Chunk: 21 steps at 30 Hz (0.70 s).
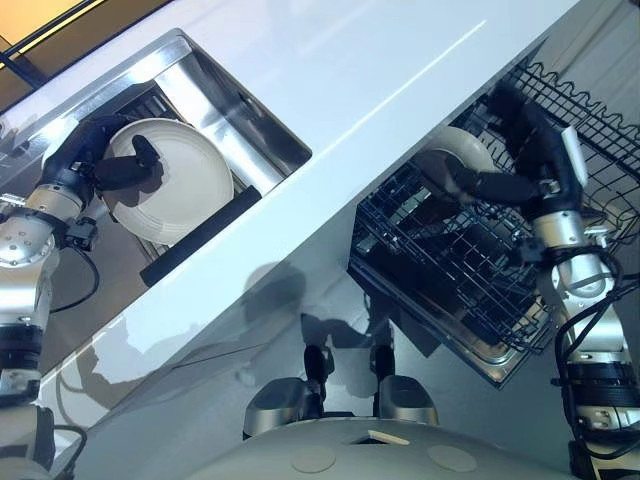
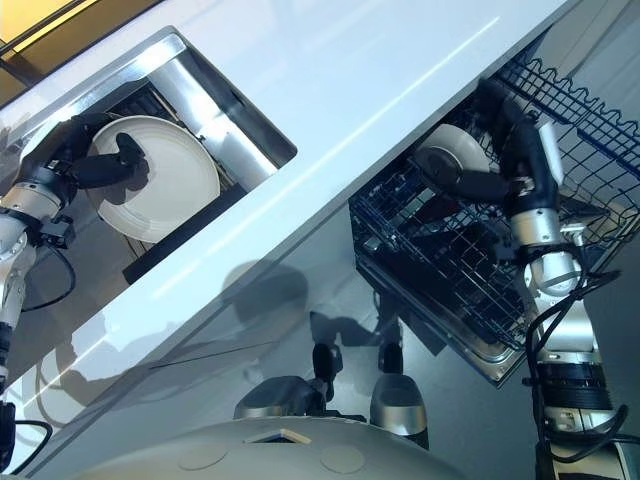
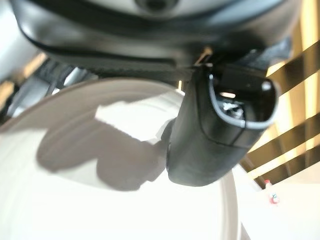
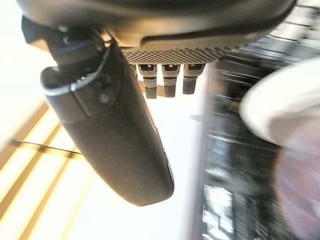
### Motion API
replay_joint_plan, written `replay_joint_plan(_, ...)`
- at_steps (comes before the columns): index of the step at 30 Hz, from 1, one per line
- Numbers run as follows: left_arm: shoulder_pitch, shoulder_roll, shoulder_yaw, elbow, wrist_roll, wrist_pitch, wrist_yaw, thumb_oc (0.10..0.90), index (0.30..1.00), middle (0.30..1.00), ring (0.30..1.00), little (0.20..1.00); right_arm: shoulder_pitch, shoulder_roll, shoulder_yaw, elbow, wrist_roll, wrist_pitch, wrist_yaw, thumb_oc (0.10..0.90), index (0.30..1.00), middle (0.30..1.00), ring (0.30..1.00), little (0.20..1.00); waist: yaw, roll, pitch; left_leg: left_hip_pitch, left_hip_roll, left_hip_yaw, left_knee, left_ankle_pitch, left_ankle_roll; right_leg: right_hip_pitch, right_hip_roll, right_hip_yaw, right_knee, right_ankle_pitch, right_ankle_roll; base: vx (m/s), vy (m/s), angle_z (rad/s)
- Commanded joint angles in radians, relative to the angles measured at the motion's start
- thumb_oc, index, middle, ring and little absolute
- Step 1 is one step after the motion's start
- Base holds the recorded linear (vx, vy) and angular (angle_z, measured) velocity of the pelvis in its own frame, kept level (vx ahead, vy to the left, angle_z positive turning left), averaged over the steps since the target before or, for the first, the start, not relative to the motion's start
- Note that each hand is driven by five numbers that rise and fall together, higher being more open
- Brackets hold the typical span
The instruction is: Pick up plates and place into dishwasher.
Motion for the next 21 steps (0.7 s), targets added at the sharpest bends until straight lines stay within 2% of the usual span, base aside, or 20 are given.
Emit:
replay_joint_plan(1,-0.017,0.055,0.176,-0.076,0.096,-0.166,0.214,0.100,0.300,0.300,0.300,0.200,-0.062,-0.043,-0.083,-0.104,0.058,-0.150,-0.022,0.800,0.900,0.900,0.900,0.900,0.008,0.010,-0.181,-0.032,-0.024,-0.055,0.070,-0.129,0.010,-0.094,0.066,-0.018,0.166,-0.133,0.001,0.00,-0.101,0.09)
replay_joint_plan(5,0.006,0.036,0.206,-0.133,0.210,-0.205,0.364,0.100,0.300,0.300,0.300,0.200,-0.065,-0.039,-0.088,-0.134,0.093,-0.148,0.023,0.800,0.900,0.900,0.900,0.900,0.012,0.006,-0.198,-0.023,-0.017,-0.064,0.056,-0.122,-0.001,-0.081,0.073,-0.034,0.164,-0.144,-0.009,0.00,-0.093,0.10)
replay_joint_plan(9,-0.010,0.018,0.195,-0.203,0.361,-0.250,0.571,0.100,0.300,0.300,0.300,0.200,-0.094,-0.034,-0.049,-0.165,0.140,-0.127,0.086,0.800,0.900,0.900,0.900,0.900,0.019,-0.005,-0.211,-0.017,-0.011,-0.069,0.061,-0.124,-0.009,-0.065,0.079,-0.054,0.166,-0.158,-0.022,0.02,-0.101,0.14)
replay_joint_plan(17,-0.096,-0.047,0.066,-0.307,0.589,-0.296,0.814,0.100,0.300,0.300,0.300,0.200,-0.188,-0.011,0.089,-0.196,0.187,-0.043,0.149,0.800,0.900,0.900,0.900,0.900,0.035,-0.023,-0.232,-0.007,-0.002,-0.089,0.054,-0.115,-0.026,-0.041,0.087,-0.083,0.171,-0.174,-0.039,0.03,-0.090,0.16)
replay_joint_plan(21,-0.138,-0.071,0.011,-0.329,0.646,-0.306,0.875,0.100,0.300,0.300,0.300,0.200,-0.226,0.010,0.143,-0.191,0.204,-0.025,0.148,0.800,0.900,0.900,0.900,0.900,0.037,-0.026,-0.236,-0.004,-0.001,-0.095,0.053,-0.113,-0.030,-0.036,0.088,-0.089,0.173,-0.179,-0.043,0.02,-0.047,0.15)
